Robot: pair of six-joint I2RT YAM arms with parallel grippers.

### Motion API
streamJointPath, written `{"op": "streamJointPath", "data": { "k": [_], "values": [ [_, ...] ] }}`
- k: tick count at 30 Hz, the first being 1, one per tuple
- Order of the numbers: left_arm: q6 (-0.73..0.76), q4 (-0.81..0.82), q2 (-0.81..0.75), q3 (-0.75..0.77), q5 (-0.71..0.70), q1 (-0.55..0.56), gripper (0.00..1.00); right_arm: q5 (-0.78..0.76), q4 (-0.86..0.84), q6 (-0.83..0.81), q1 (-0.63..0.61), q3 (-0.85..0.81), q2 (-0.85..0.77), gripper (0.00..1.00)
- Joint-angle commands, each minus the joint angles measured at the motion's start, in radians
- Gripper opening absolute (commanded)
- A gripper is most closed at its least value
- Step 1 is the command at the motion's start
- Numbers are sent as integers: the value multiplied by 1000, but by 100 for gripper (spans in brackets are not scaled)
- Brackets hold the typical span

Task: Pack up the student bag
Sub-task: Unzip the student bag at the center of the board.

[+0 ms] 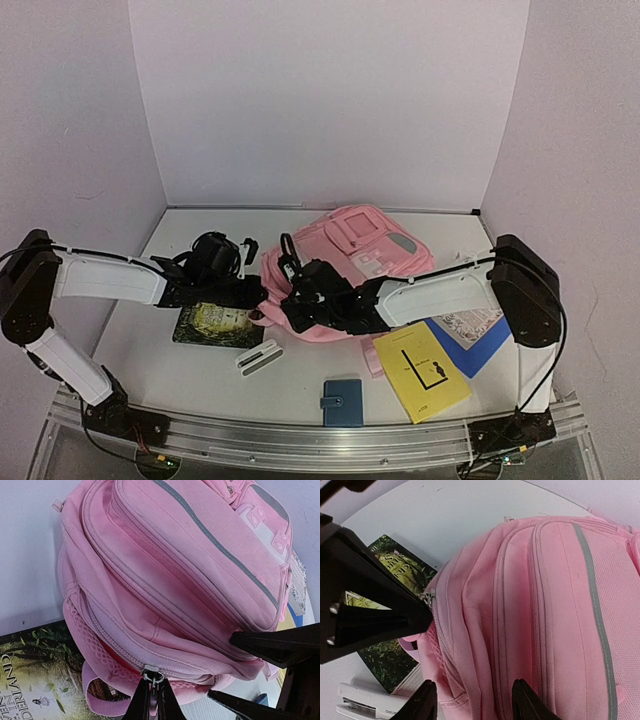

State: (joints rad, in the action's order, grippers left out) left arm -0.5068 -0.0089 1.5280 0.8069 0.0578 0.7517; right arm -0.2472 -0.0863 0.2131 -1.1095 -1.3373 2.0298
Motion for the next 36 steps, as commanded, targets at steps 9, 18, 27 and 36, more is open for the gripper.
{"op": "streamJointPath", "data": {
  "k": [9, 18, 27, 36],
  "values": [
    [-22, -2, -82, 7, -88, -3, 0, -71, 33, 14, -3, -44, 18, 10],
    [-51, -125, -85, 46, -181, -28, 0, -59, 40, 2, -3, 21, -138, 0],
    [-29, -192, -155, 69, -219, -81, 0, 18, 82, -6, -4, 117, -292, 0],
    [5, -227, -179, 92, -147, -204, 0, 78, 112, -2, -5, 165, -457, 0]
  ]
}}
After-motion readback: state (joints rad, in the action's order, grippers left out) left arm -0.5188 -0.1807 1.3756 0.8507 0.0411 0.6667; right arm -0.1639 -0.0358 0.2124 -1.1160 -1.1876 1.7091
